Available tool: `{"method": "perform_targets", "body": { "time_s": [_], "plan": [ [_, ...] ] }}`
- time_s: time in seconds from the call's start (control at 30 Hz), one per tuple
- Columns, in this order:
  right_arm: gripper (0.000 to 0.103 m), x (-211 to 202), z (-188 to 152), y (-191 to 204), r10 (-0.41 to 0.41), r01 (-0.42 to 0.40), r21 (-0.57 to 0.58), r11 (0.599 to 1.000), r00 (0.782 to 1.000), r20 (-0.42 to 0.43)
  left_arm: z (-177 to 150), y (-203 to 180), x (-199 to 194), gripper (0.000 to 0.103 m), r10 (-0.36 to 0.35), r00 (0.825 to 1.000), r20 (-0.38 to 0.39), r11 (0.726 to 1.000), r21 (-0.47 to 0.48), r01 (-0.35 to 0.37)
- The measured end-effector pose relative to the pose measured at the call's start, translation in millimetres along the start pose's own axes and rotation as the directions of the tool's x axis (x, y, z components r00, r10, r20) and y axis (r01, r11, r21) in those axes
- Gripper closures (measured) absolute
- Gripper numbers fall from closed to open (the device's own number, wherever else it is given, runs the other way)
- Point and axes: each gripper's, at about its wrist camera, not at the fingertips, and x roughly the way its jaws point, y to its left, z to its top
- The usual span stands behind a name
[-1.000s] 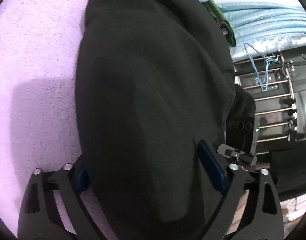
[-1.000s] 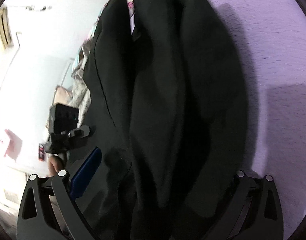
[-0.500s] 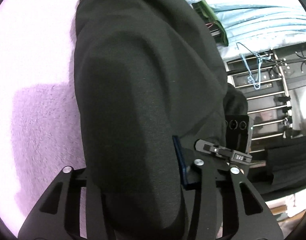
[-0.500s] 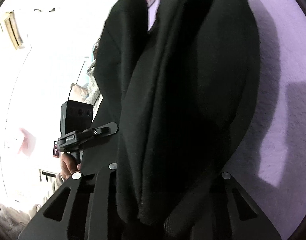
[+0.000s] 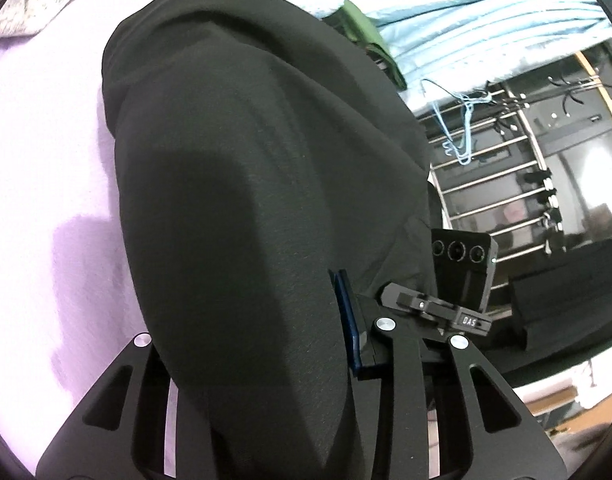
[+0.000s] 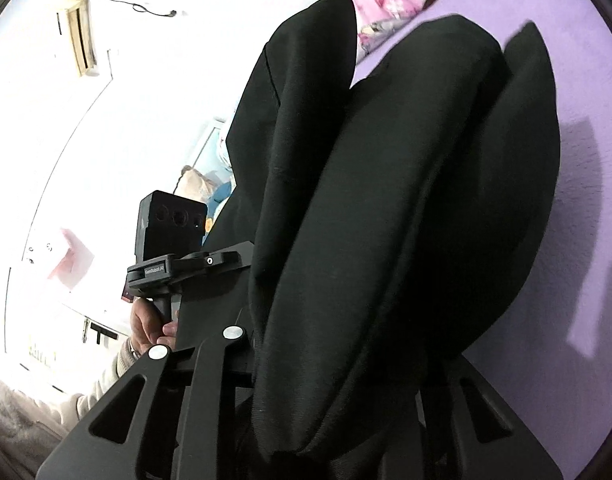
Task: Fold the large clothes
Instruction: 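Grasp the folded jacket with the left tool while the right tool grasps it too, then lift the folded jacket with both tools and carry it along the bed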
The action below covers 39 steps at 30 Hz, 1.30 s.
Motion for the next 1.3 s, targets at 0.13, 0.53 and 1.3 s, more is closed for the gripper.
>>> {"method": "perform_targets", "body": {
  "time_s": [0.13, 0.53, 1.3],
  "plan": [
    [0.081, -18, 0, 21, -0.014, 0.015, -0.027, 1.000, 1.000, 0.019, 0, -31, -4, 0.072, -0.003, 1.000, -0.008, 1.000, 0.025, 0.003],
    [0.081, -139, 16, 102, -0.070, 0.084, -0.153, 0.985, 0.993, 0.099, 15, -165, -17, 0.072, -0.087, 0.996, 0.015, 0.984, 0.154, 0.084],
    [0.081, -362, -80, 60, -0.294, 0.304, 0.002, 0.953, 0.919, 0.264, -6, -331, 206, 0.072, -0.186, 0.958, -0.220, 0.946, 0.222, 0.235]
  ]
}}
